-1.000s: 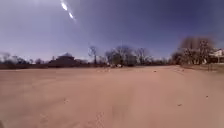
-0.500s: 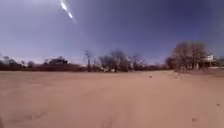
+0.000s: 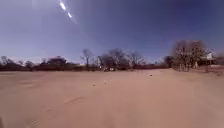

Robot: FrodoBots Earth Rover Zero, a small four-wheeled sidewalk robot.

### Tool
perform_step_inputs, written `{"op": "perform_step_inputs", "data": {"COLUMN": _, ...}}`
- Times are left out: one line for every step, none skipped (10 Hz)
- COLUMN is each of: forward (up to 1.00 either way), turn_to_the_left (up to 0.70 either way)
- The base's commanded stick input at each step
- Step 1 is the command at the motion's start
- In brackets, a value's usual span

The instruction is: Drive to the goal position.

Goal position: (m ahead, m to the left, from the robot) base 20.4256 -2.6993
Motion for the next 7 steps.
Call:
{"op": "perform_step_inputs", "data": {"forward": 1.0, "turn_to_the_left": 0.0}}
{"op": "perform_step_inputs", "data": {"forward": 1.0, "turn_to_the_left": 0.0}}
{"op": "perform_step_inputs", "data": {"forward": 1.0, "turn_to_the_left": 0.0}}
{"op": "perform_step_inputs", "data": {"forward": 1.0, "turn_to_the_left": 0.0}}
{"op": "perform_step_inputs", "data": {"forward": 1.0, "turn_to_the_left": 0.0}}
{"op": "perform_step_inputs", "data": {"forward": 1.0, "turn_to_the_left": 0.0}}
{"op": "perform_step_inputs", "data": {"forward": 1.0, "turn_to_the_left": 0.0}}
